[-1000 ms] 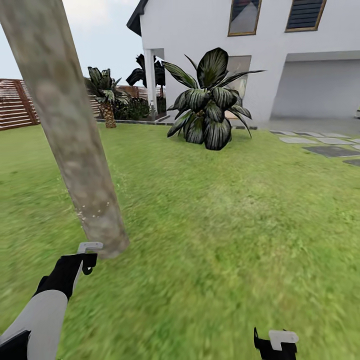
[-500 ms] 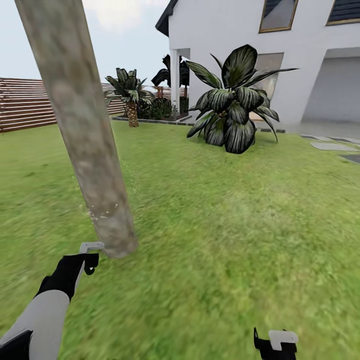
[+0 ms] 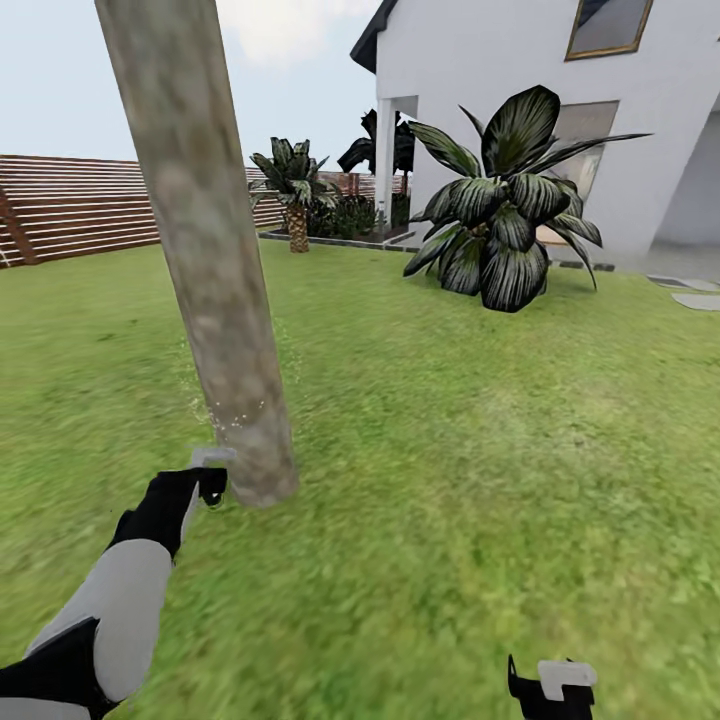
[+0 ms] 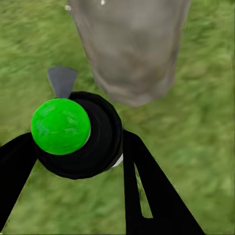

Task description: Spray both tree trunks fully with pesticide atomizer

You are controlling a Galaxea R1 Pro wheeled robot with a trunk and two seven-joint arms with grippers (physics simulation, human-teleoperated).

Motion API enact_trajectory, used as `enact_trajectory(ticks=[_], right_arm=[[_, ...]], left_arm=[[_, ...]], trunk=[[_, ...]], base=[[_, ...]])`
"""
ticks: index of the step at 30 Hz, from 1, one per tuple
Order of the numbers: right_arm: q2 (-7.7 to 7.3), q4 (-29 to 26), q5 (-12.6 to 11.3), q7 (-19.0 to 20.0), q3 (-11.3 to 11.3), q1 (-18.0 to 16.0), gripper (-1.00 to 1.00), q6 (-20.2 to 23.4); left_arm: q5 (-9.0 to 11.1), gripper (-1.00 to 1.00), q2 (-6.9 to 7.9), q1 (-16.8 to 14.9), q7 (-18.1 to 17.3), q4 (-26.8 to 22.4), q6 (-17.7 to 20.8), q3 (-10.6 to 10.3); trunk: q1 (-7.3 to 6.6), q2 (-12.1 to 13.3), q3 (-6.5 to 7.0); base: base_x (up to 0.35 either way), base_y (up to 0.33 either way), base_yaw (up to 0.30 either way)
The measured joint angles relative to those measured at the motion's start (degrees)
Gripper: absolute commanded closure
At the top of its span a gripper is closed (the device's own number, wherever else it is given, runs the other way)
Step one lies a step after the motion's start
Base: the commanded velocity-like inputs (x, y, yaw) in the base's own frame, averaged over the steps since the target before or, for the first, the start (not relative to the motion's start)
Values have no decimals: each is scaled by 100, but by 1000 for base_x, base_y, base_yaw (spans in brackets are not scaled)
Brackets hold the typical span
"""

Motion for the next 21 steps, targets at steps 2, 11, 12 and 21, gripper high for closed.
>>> enact_trajectory(ticks=[2, 11, 12, 21], right_arm=[[-6, 0, 0, 0, 0, 0, -100, 0], [-9, 0, 0, 0, 0, 0, -100, 0], [-9, 0, 0, 0, 0, 0, -100, 0], [-9, 0, 0, 0, -1, 0, -100, 0]], left_arm=[[-15, 100, 189, -70, -22, -3, 7, 2], [22, 100, -72, -557, -87, 26, 413, -181], [17, 100, -38, -583, -102, 23, 434, -187], [67, 100, 161, -608, -357, 29, 474, -264]], trunk=[[0, 0, 0], [0, 0, 0], [0, 0, 0], [0, 0, 0]], base=[[0, 0, 2], [0, 0, 0], [0, 0, 0], [0, 0, 0]])
